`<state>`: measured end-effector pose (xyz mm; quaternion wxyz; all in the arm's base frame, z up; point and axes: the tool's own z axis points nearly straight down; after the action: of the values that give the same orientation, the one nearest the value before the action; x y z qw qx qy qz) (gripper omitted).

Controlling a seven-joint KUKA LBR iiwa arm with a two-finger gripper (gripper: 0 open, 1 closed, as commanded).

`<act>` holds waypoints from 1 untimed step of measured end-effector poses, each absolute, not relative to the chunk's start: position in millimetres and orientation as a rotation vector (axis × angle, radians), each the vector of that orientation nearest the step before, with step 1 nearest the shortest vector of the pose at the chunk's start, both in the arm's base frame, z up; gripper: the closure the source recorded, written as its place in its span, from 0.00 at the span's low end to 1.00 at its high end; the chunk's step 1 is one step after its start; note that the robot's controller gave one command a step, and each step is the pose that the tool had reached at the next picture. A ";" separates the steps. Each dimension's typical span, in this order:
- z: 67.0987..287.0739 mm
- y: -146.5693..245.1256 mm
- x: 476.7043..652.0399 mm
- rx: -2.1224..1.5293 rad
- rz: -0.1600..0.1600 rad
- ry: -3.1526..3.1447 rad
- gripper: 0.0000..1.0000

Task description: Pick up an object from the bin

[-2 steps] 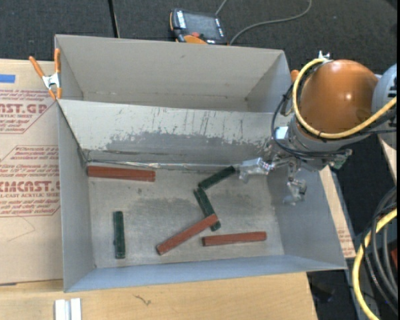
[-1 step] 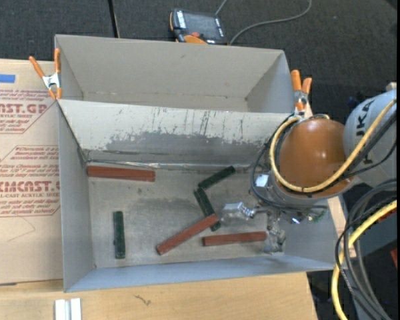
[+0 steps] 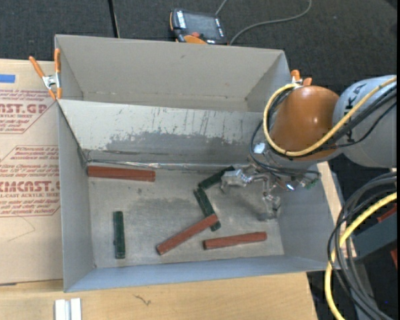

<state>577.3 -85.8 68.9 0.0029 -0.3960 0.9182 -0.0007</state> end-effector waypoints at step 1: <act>131.0 10.3 590.3 -1.507 0.002 2.747 0.00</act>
Offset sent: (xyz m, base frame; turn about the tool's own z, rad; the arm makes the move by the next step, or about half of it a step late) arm 0.0114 0.0906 0.0598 -0.1843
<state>590.3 10.3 131.0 0.0043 -0.4809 0.8767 0.0005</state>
